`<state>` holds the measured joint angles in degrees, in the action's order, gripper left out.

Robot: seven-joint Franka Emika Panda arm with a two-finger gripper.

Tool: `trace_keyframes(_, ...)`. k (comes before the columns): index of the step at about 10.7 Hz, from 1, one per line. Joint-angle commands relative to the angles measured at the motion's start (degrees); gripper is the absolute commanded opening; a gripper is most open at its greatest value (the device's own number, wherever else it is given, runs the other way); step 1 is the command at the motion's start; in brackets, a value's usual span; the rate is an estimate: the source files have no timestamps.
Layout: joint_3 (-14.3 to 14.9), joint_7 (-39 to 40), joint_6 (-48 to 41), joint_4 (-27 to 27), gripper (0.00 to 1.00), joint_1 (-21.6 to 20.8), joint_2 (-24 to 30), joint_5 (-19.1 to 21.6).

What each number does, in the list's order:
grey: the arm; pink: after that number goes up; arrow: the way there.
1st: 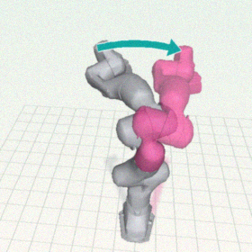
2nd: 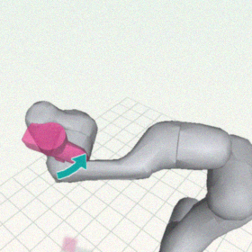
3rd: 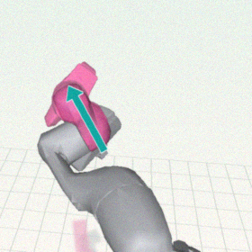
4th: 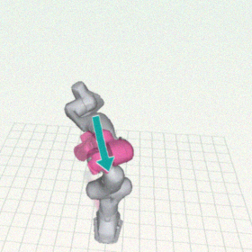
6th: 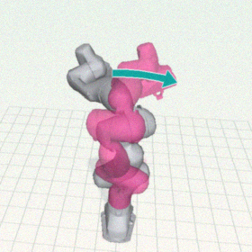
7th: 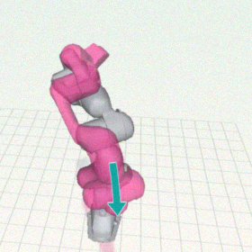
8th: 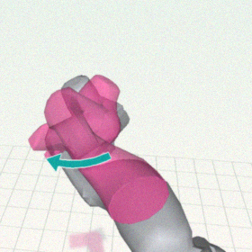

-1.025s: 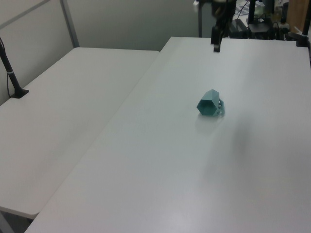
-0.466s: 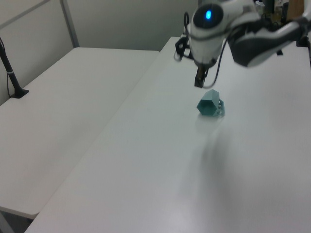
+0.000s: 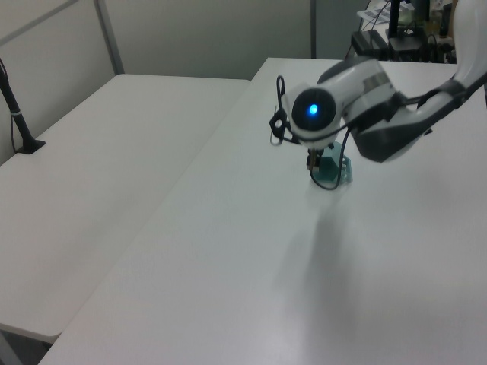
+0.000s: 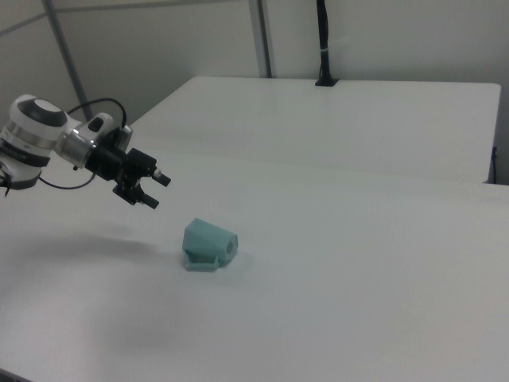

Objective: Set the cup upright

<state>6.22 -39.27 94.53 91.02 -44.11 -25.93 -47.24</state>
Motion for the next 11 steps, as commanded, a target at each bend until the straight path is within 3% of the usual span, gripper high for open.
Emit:
trace_keyframes(1,0.28,-0.72,-1.11,-0.75,1.00,0.60,-3.85,-1.01)
trace_keyframes(11,0.37,-1.86,-0.75,2.23,1.00,5.52,-6.94,-3.20)
